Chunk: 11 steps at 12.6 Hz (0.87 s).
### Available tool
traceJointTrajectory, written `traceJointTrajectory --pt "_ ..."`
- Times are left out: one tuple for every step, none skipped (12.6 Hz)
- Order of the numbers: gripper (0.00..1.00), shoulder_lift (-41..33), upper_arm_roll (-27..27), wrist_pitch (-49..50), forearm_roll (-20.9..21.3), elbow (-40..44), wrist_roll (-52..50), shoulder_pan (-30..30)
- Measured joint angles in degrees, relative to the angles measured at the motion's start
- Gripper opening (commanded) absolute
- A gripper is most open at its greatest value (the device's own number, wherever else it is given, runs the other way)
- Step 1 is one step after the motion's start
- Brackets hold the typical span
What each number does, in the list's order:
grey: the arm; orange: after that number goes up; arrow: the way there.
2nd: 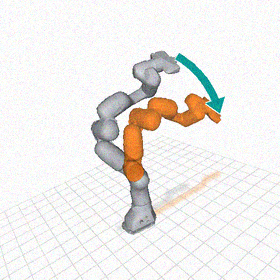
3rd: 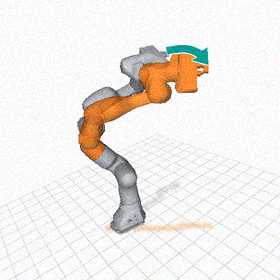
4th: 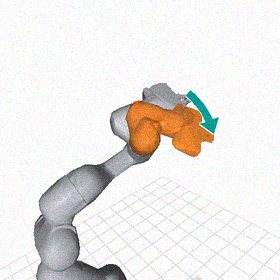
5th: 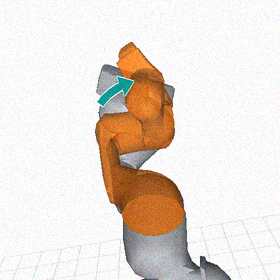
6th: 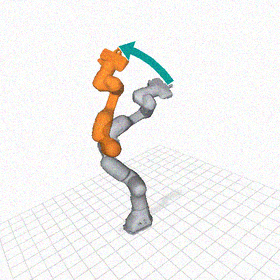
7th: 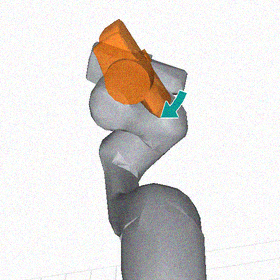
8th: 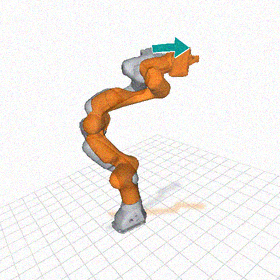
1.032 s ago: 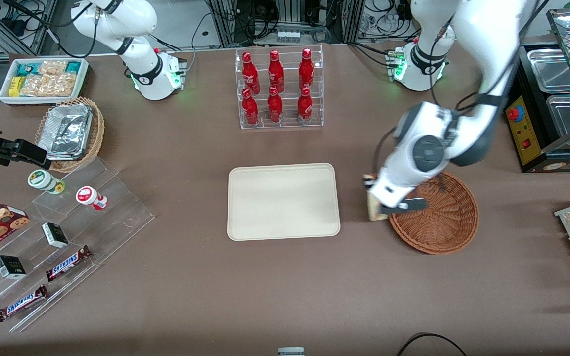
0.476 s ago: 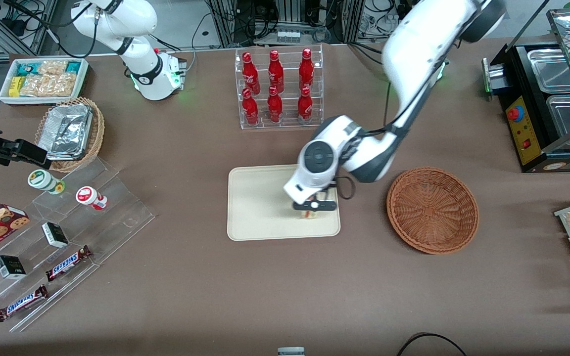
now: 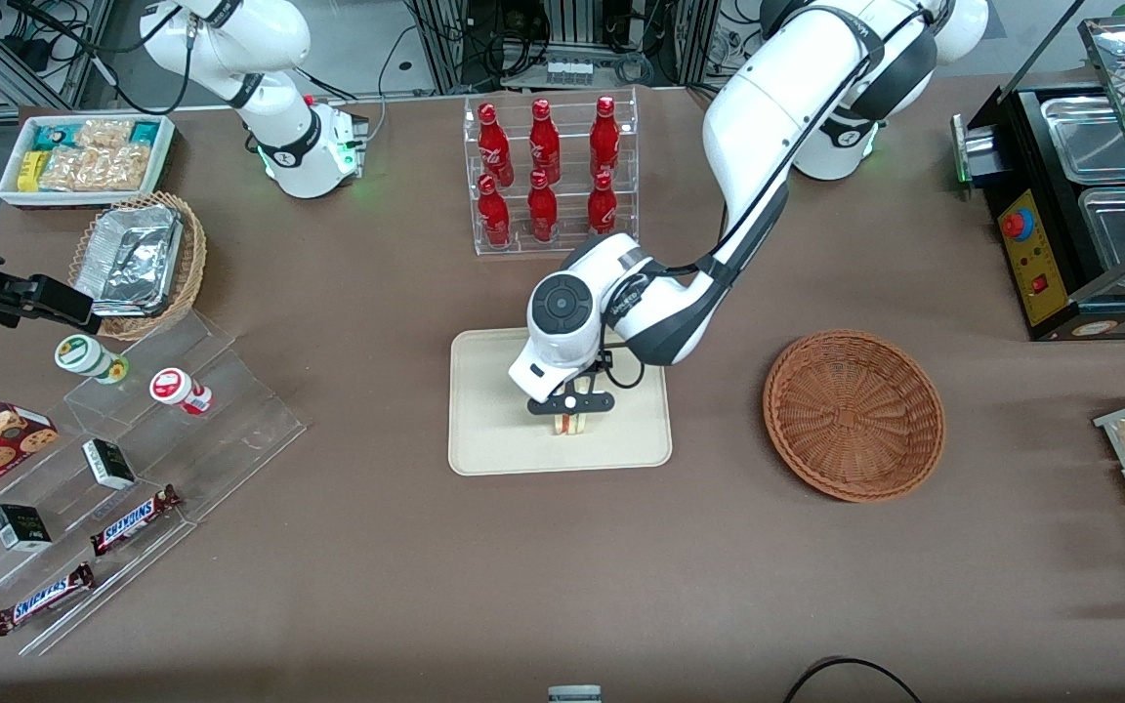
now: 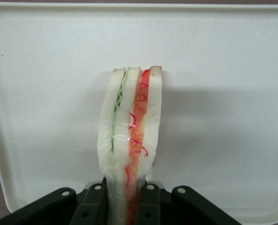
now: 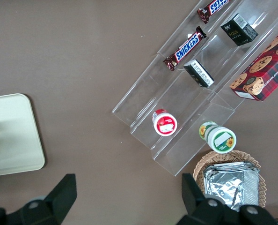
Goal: Place sandwich from basket to tray
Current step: 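Lower the sandwich onto the tray and open the left gripper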
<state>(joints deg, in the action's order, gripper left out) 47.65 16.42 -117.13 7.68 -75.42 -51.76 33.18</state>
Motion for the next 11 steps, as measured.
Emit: traceJointTrajectory --pt "0.00 0.12 -0.02 0.02 0.01 0.19 -0.42 0.00" --pt "0.00 0.36 -0.07 0.03 0.19 0.36 -0.83 0.01" --pt "0.00 0.78 -0.09 0.05 0.78 0.76 -1.65 0.01" --pt "0.00 1.22 -0.09 0.07 1.41 1.09 -2.90 0.01" --pt "0.00 1.65 -0.09 0.09 1.56 1.38 -4.08 0.04" --pt "0.07 2.01 -0.09 0.10 1.60 1.66 -5.00 0.07" --pt "0.67 2.27 -0.09 0.10 1.61 1.93 -5.38 0.12" --pt "1.00 2.48 -0.09 0.12 1.61 2.20 -5.53 0.16" --pt "1.00 2.57 -0.09 0.12 1.62 2.29 -5.60 0.16" --pt "1.00 2.60 -0.09 0.12 1.62 2.31 -5.60 0.16" --pt "1.00 2.60 -0.09 0.16 1.62 2.39 -5.61 0.16"
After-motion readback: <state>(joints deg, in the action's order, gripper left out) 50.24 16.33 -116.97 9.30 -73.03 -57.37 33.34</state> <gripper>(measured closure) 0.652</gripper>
